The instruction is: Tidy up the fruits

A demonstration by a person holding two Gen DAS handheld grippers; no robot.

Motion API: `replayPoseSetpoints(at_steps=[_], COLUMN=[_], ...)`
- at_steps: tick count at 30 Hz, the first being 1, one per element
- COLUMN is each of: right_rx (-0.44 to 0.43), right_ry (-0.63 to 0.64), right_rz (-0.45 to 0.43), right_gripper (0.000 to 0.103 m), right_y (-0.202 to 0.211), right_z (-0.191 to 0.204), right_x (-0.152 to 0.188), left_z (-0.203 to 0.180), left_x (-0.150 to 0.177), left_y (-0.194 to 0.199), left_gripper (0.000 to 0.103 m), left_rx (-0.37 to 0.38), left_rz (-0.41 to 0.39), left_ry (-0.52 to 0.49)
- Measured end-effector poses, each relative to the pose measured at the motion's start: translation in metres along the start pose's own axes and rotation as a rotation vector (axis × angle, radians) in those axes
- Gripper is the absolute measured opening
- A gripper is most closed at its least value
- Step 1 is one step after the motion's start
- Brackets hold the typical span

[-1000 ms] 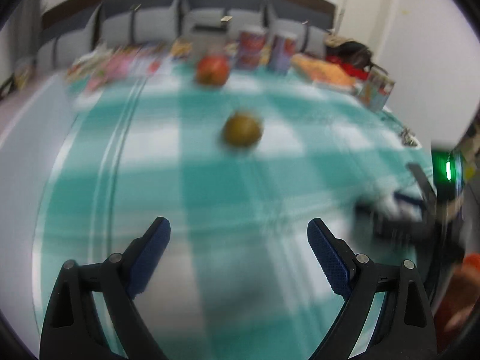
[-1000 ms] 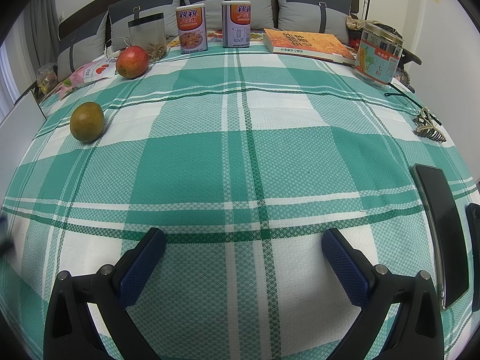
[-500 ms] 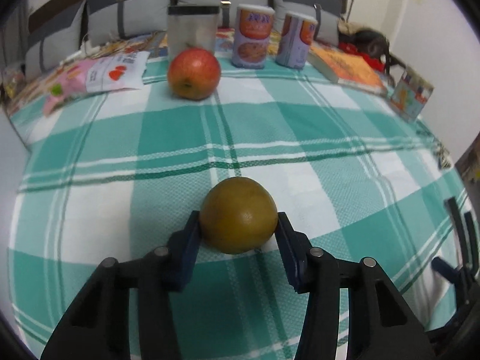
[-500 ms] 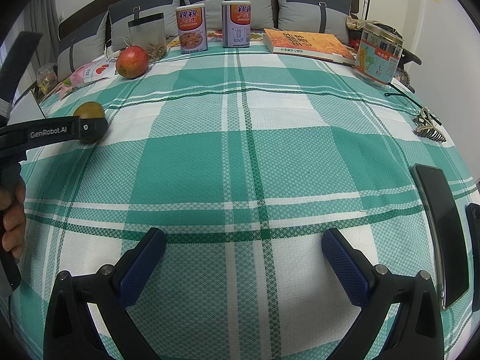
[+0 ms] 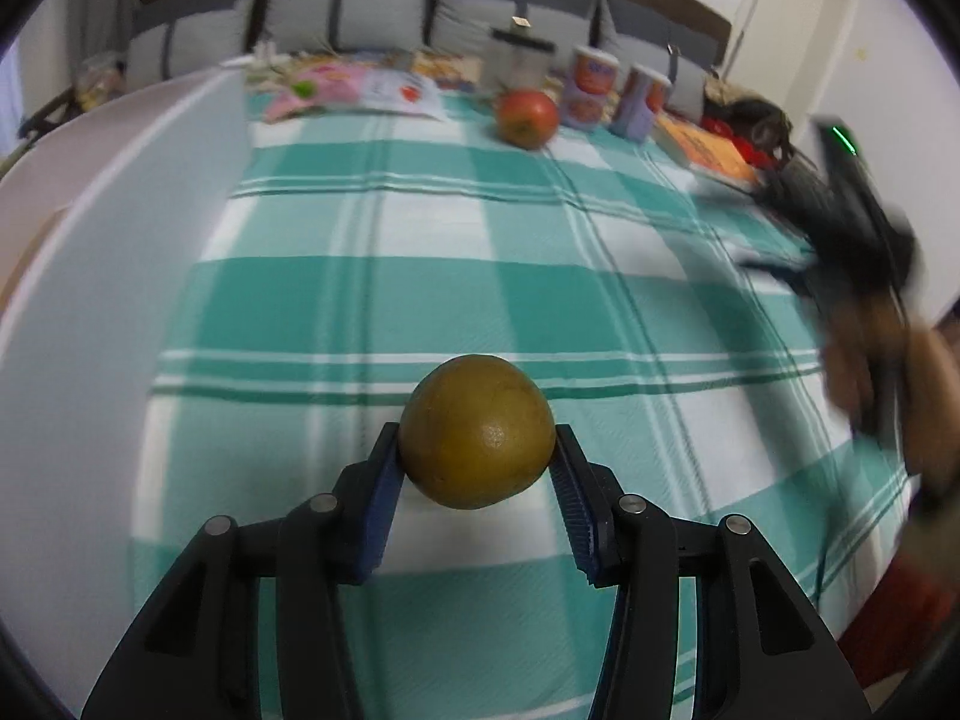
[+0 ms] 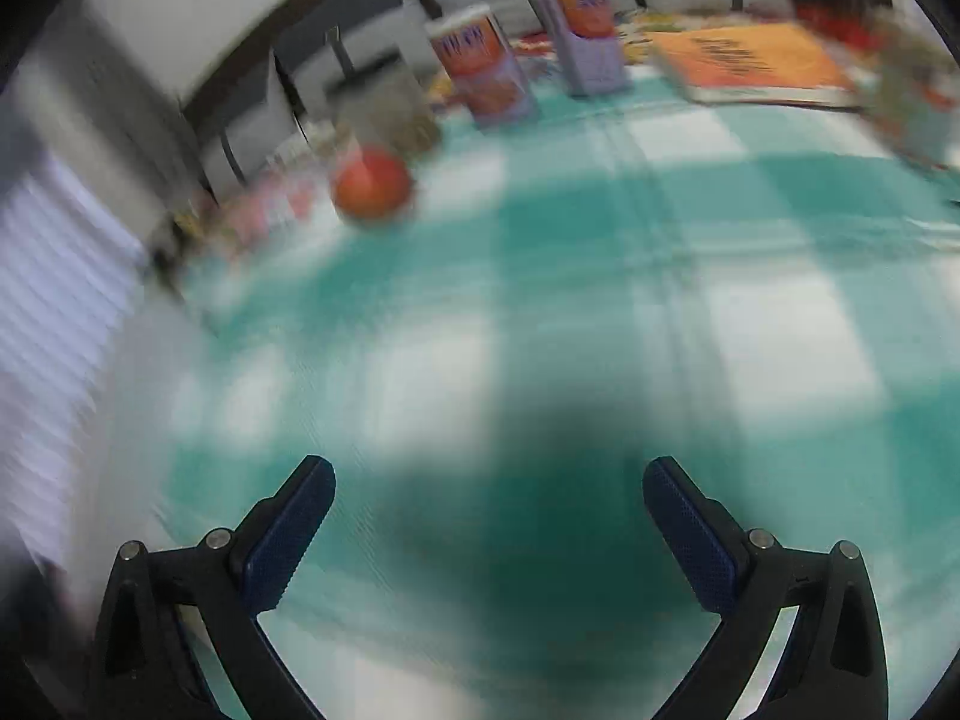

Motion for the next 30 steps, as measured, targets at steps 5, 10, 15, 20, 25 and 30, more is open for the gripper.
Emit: replayPoseSetpoints(at_steps=[5,10,15,20,25,30], right_rx=[-0.096,0.006,0.092,0.103,0.103,0.161], right_ry=[-0.154,-0.138,-0.168,-0.052,0.121,0.25], right_rz=[0.066,0.107,0.15,0.156,0.176,0.14], right_gripper=[0.103,0.101,0.069,0.069,0.069,0.069], right_y=[-0.067,-0.119,-0.147,-0.136,-0.086,-0.021], right_z=[0.043,0.078,0.074,0.075,0.072,0.049], right_x=[-0.112,-0.151,-0.151,-0.131,-0.063,0.044], left_z=[0.021,0.035,0.039,0.044,0.036,0.023], left_x=[0.001,-0.002,-0.004,-0.004,-0.001,0.004], left_y=[0.002,-0.005,-0.007,-0.007,-0.005,-0.001], left_gripper=[0.05,0.05,0.05,0.05,0.05,0.05], left_rx=[0.043,0.087,0.09,0.101,0.082,0.109], left_rz=[-0.052,-0.038,-0.038,-0.041,-0.064,-0.061], left_ry=[0.034,0.054,0.042,0.064,0.035,0.034])
Point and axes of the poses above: each gripper's, at about its wrist camera, not at the fingertips, and y roughly against the way its jaws point, z to its left, x to its underside, the point moved 4 cm from there along -y, roughly the way its jaws point, and after that the axes turned 11 degrees about z, right-handed, at the moved point
